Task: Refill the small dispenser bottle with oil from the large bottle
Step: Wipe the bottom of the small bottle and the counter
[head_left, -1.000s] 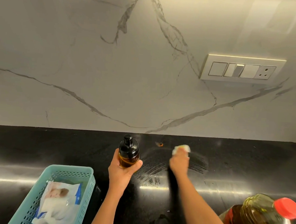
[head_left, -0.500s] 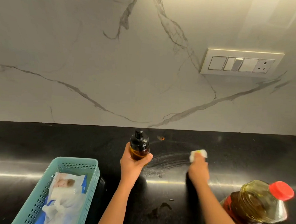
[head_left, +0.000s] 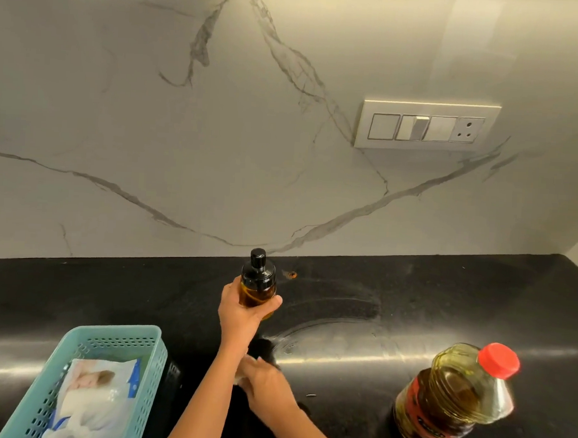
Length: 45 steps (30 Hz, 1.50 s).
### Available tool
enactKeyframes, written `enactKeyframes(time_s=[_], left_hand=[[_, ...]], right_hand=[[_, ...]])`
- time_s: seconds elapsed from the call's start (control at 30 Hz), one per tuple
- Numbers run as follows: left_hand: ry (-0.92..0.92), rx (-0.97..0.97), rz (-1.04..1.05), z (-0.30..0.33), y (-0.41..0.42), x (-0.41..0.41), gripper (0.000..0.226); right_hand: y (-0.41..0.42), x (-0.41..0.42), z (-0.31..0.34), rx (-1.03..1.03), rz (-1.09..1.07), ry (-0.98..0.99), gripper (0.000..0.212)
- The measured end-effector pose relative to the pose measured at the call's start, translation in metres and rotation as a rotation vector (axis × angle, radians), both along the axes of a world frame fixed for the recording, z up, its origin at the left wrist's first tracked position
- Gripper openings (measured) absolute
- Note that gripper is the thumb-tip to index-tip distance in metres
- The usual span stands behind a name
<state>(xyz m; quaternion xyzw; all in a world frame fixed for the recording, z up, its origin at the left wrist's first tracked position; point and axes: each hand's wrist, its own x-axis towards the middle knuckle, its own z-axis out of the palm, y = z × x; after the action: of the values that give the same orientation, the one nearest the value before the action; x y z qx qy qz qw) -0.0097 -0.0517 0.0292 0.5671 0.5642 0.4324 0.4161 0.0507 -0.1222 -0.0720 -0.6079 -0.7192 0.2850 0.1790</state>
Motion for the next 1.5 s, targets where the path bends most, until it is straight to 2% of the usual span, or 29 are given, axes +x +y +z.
enactKeyframes(time_s=[0.1,0.23,0.3,0.37,0.43,0.47,0.6,0.7,0.8,0.9,1.03,1.1,1.17,1.27,1.3,1.37,1.43,1.5], left_hand=[[0.003,-0.017,-0.012,-0.006,0.010,0.013,0.053],[0.047,-0.036,-0.044,-0.023,0.024,0.030,0.052],[0.066,-0.047,-0.055,-0.032,0.030,0.036,0.052],[0.084,-0.052,-0.068,-0.039,0.034,0.041,0.052],[0.104,-0.058,-0.072,-0.044,0.038,0.044,0.051],[0.120,-0.062,-0.071,-0.046,0.040,0.045,0.049],[0.150,-0.078,-0.069,-0.053,0.046,0.044,0.048],[0.154,-0.077,-0.081,-0.055,0.049,0.043,0.050],[0.148,-0.077,-0.102,-0.054,0.050,0.042,0.052],[0.170,-0.084,-0.128,-0.057,0.050,0.040,0.063],[0.174,-0.175,-0.100,-0.056,0.039,0.038,0.100],[0.103,-0.144,0.016,-0.051,0.018,0.037,0.097],[-0.015,-0.041,0.124,-0.044,-0.012,0.036,0.076],[-0.144,0.072,0.064,-0.034,-0.059,0.045,0.042],[-0.142,0.077,-0.033,-0.034,-0.071,0.050,0.038],[-0.103,0.029,-0.338,-0.032,-0.090,0.065,0.045],[-0.028,-0.055,-0.708,-0.028,-0.105,0.084,0.061],[0.041,-0.123,-0.970,-0.020,-0.121,0.105,0.081]], right_hand=[[-0.014,0.015,0.010,-0.089,0.032,0.084,0.033],[-0.035,0.039,0.025,-0.355,0.062,0.399,0.025],[-0.046,0.052,0.030,-0.443,-0.038,0.575,0.019],[-0.058,0.068,0.030,-0.438,-0.198,0.760,0.012],[-0.066,0.083,0.024,-0.410,-0.383,0.899,0.025],[-0.068,0.090,0.021,-0.409,-0.450,0.934,0.028],[-0.076,0.108,0.024,-0.463,-0.525,1.021,0.013],[-0.080,0.113,0.029,-0.490,-0.564,1.099,0.034],[-0.083,0.111,0.033,-0.503,-0.617,1.158,0.037],[-0.086,0.106,0.041,-0.520,-0.700,1.316,0.022],[-0.097,0.103,0.058,-0.504,-0.738,1.471,0.021],[-0.104,0.103,0.063,-0.476,-0.743,1.454,0.022],[-0.113,0.104,0.066,-0.450,-0.752,1.361,0.024],[-0.132,0.108,0.068,-0.416,-0.734,1.166,0.034],[-0.140,0.111,0.068,-0.407,-0.714,1.122,0.037],[-0.157,0.119,0.070,-0.410,-0.704,1.051,0.034],[-0.178,0.135,0.062,-0.474,-0.743,0.914,0.031],[-0.201,0.158,0.054,-0.571,-0.809,0.752,0.037]])
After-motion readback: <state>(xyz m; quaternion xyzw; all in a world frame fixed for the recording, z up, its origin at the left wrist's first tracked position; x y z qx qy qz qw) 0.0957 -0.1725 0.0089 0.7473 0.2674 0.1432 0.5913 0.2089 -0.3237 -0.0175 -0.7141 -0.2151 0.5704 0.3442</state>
